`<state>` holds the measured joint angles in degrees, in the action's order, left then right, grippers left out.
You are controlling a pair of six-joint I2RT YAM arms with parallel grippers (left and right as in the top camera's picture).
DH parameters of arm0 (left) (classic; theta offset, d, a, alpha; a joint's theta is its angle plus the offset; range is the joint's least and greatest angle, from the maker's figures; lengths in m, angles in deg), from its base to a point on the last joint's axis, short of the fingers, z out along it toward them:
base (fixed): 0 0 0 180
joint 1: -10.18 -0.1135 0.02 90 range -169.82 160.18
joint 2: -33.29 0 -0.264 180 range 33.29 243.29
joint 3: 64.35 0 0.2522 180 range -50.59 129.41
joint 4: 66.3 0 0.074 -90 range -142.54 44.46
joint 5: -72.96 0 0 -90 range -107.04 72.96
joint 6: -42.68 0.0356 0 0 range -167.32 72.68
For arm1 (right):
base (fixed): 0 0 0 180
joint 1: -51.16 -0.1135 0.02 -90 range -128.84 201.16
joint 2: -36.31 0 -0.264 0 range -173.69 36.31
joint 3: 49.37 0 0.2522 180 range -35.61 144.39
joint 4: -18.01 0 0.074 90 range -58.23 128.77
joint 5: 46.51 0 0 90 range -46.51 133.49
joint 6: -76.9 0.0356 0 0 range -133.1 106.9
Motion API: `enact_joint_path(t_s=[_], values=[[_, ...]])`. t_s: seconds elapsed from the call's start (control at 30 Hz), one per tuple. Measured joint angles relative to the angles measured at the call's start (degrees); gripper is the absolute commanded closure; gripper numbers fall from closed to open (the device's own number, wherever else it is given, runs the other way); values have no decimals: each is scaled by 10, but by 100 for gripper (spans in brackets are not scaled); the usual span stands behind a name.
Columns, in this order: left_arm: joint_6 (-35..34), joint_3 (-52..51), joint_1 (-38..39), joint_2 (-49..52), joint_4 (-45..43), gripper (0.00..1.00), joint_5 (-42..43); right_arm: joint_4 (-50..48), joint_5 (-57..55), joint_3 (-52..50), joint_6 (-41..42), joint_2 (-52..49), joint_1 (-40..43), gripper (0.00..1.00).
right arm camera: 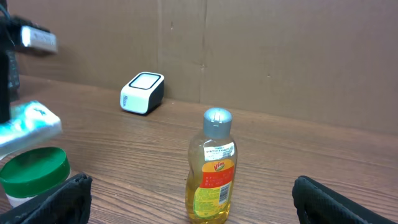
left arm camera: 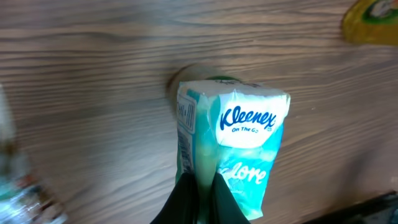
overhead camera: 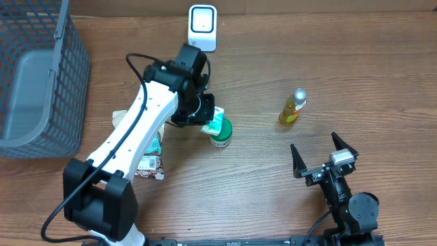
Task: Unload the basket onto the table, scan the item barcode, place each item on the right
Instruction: 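Carry the tissue pack left and lower it onto the wipes pack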
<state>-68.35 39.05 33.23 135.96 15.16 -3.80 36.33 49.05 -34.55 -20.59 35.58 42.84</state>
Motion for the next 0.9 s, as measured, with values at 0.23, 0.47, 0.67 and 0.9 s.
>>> enact_joint_path(t_s=[0.23, 0.47, 0.67, 0.9], values=[[-7, 37, 0, -12, 87, 96, -168, 0, 0, 0, 0, 0, 0, 0], [-51, 37, 0, -12, 101, 96, -318, 0, 0, 0, 0, 0, 0, 0], [-77, 14, 3, -12, 81, 96, -408, 0, 0, 0, 0, 0, 0, 0], [-87, -35, 23, -12, -2, 96, -453, 0, 0, 0, 0, 0, 0, 0]])
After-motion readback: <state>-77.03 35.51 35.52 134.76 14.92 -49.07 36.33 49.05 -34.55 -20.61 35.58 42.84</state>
